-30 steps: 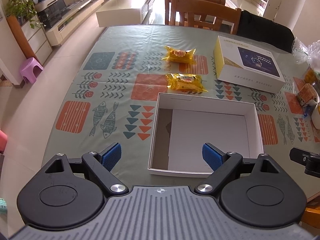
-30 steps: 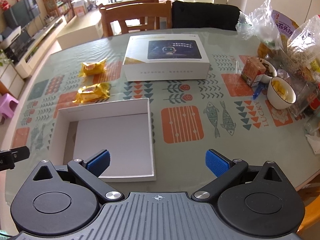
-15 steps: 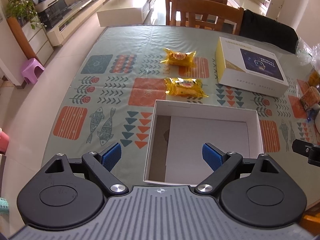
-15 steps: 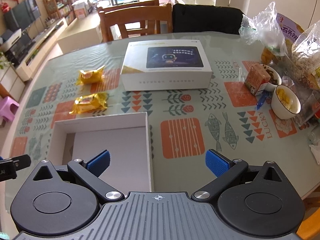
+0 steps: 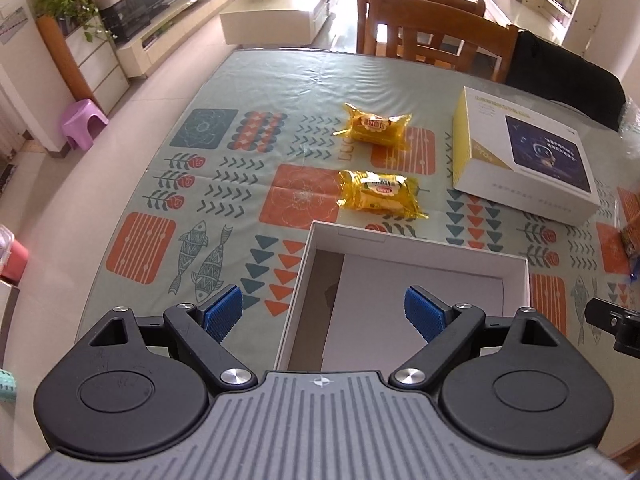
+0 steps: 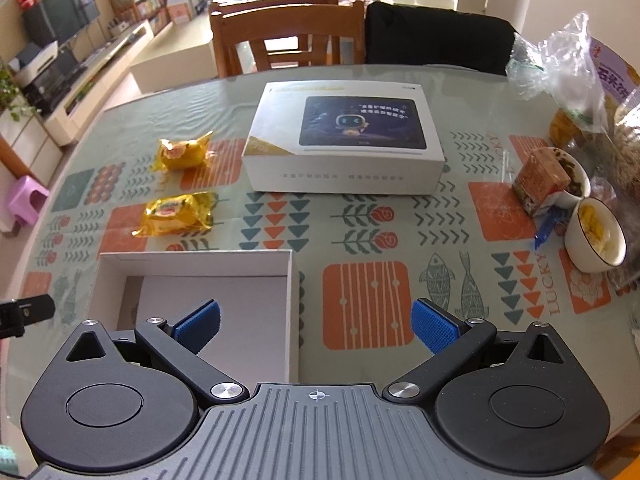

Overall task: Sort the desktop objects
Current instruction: 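Move the left tool toward the two yellow bread packets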

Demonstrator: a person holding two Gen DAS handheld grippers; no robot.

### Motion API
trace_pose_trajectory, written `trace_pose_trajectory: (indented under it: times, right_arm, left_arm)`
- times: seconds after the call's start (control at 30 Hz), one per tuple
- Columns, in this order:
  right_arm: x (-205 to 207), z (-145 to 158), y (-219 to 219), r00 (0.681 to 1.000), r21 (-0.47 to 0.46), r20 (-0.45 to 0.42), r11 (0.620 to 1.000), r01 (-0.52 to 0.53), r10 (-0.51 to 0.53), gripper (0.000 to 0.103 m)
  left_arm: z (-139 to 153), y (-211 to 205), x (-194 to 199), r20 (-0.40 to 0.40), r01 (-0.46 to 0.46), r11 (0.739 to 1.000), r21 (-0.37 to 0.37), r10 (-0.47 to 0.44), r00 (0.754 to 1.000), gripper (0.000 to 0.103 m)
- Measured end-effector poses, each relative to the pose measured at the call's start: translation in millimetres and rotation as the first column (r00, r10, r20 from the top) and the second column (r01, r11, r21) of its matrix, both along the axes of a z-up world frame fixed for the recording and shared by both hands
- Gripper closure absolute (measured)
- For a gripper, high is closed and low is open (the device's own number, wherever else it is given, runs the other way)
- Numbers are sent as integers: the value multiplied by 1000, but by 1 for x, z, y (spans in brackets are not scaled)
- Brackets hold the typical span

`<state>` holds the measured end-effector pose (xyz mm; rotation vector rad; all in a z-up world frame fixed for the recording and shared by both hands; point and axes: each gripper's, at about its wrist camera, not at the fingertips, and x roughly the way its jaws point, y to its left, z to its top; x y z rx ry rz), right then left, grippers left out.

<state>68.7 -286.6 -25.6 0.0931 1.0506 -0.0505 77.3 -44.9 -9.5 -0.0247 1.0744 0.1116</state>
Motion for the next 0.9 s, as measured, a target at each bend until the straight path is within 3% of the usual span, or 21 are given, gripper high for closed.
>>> trace_pose_trajectory:
  times: [0.9]
  right_arm:
    - [63,-9,-14,999,-21,-25,999,-33,33,0]
  left_arm:
    - [-14,-26,63,-35,24,999,35,-22,999,0]
